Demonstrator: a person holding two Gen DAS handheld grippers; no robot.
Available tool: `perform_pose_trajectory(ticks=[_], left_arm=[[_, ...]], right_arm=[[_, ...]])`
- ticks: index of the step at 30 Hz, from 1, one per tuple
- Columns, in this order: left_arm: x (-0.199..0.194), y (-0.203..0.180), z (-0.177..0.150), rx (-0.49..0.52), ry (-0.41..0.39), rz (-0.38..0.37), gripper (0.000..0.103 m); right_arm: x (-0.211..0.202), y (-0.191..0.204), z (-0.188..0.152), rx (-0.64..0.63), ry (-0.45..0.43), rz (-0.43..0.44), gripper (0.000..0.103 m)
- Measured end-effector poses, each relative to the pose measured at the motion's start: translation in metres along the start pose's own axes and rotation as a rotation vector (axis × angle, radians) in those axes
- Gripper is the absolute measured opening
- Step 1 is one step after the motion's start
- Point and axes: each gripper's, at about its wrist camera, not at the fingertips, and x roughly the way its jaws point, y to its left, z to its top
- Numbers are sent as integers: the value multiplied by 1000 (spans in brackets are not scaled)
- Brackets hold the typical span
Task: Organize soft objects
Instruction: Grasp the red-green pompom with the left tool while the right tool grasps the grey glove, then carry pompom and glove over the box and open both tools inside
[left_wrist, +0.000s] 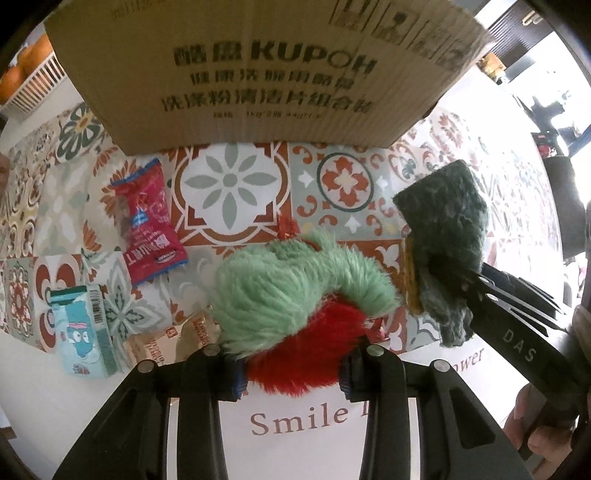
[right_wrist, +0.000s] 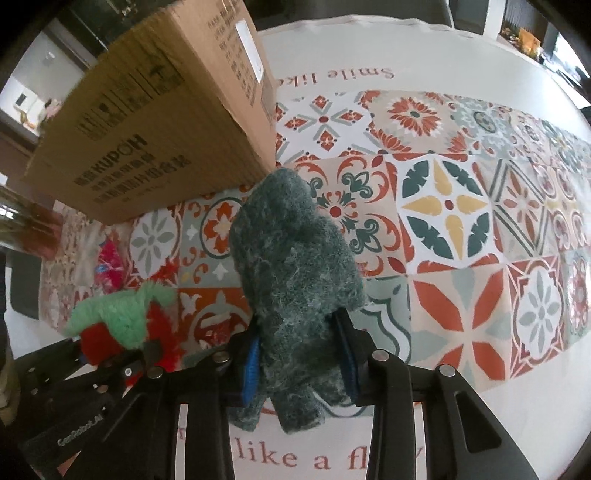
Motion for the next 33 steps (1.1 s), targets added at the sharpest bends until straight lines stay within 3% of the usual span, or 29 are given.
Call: perform_pose_trajectory(ticks=[10,33], left_arm=[[-45,-3,-3,29,-84,-2,37],[-138,-5,-1,69,-327,-32,37]], right_arm=[[-40,1,3,16,-67,33,37],[-128,57,5,-82,-284,88,37]])
